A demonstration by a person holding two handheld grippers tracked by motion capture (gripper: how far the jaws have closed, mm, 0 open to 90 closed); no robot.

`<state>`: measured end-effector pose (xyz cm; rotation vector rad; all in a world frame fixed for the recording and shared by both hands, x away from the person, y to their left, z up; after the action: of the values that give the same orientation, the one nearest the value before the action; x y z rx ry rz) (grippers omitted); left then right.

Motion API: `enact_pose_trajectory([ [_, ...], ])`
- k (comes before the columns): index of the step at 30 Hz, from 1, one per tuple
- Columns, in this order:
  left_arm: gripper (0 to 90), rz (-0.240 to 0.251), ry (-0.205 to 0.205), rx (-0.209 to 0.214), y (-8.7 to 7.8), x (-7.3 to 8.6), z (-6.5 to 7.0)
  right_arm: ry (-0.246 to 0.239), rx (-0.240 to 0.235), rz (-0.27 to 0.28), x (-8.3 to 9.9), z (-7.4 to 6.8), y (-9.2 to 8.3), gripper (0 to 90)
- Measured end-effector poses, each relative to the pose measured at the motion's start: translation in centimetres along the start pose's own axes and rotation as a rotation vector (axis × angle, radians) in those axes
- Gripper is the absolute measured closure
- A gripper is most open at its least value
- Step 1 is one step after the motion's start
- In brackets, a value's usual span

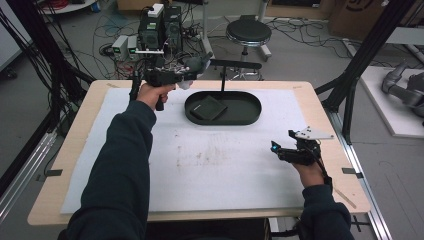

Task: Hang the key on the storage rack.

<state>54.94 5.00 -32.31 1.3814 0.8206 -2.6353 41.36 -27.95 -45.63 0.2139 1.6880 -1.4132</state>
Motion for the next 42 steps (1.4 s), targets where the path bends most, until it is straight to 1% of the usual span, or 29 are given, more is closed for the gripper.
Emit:
enact_pose_trajectory([
  [3,44.7,-0.006,-0.014,-0.013,0.2,0.1,-0.6,0.002,0.0,0.0,0.0,-0.1,0.0,19.9],
  [6,44.6,-0.002,-0.035,-0.048,0.5,0.1,-1.9,-0.001,-0.001,-0.003,0.0,-0.2,0.0,19.9],
  [10,44.7,0.038,-0.058,-0.09,0.6,-0.2,-3.5,0.001,0.0,-0.004,0.0,-0.1,0.0,19.9],
  [12,44.7,0.065,-0.068,-0.104,0.5,-0.4,-4.0,0.003,-0.001,-0.006,0.1,0.0,0.0,19.9],
  [13,44.7,0.073,-0.068,-0.117,0.5,-0.5,-4.3,0.0,0.0,-0.006,0.1,0.0,0.1,19.9],
  [15,44.7,0.076,-0.061,-0.127,0.4,-0.4,-4.4,0.0,-0.002,-0.006,0.1,0.1,0.1,19.9],
  [21,44.7,0.056,-0.038,-0.186,-0.1,0.8,-5.0,0.005,-0.005,-0.006,0.2,0.1,0.0,19.9],
  [25,44.7,0.011,-0.038,-0.248,-0.2,2.1,-5.9,0.003,-0.005,-0.007,0.2,-0.1,0.0,19.9],
  [26,44.7,-0.01,-0.038,-0.282,-0.1,2.5,-6.3,0.001,-0.004,-0.006,0.1,-0.1,0.0,19.9],
  [27,44.7,-0.027,-0.039,-0.301,0.0,2.8,-6.5,0.002,-0.005,-0.006,0.1,-0.1,0.0,19.9],
  [28,44.7,-0.054,-0.038,-0.345,0.2,3.2,-6.9,0.002,-0.004,-0.005,0.1,-0.1,0.0,19.9],
  [30,44.7,-0.092,-0.029,-0.403,0.7,3.6,-7.4,0.004,-0.005,-0.008,0.2,-0.1,0.0,19.9],
  [31,44.7,-0.119,-0.016,-0.446,0.9,3.9,-7.7,0.003,-0.004,-0.008,0.2,-0.1,0.0,19.9],
  [32,44.7,-0.141,-0.001,-0.473,1.4,4.2,-7.8,0.002,-0.004,-0.008,0.2,-0.1,0.0,19.9],
  [34,44.6,-0.161,0.024,-0.499,2.1,4.3,-7.8,0.003,-0.004,-0.008,0.2,-0.1,0.0,19.9],
  [36,44.7,-0.178,0.04,-0.526,3.0,4.4,-7.7,-0.001,-0.003,-0.007,0.2,0.0,0.0,19.9],
  [39,44.6,-0.198,0.051,-0.554,4.1,4.4,-7.5,-0.001,-0.005,-0.007,0.2,-0.1,0.0,19.9],
  [41,44.5,-0.21,0.059,-0.586,4.8,4.4,-7.6,0.0,-0.005,-0.006,0.2,-0.1,0.0,19.9],
  [42,44.3,-0.213,0.056,-0.597,4.9,4.4,-7.7,-0.003,-0.004,-0.005,0.2,-0.1,0.0,19.9],
])
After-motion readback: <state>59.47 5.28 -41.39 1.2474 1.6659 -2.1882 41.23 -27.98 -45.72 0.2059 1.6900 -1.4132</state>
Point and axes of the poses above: each handheld gripper's, and its own axes: y roughly forward along the jaws, x roughly out of its underside, z roughly to its right, the point moved 10 cm from there along y, roughly forward along the jaws, and after that the axes turned 14 degrees about -z, right-handed, at the moved point
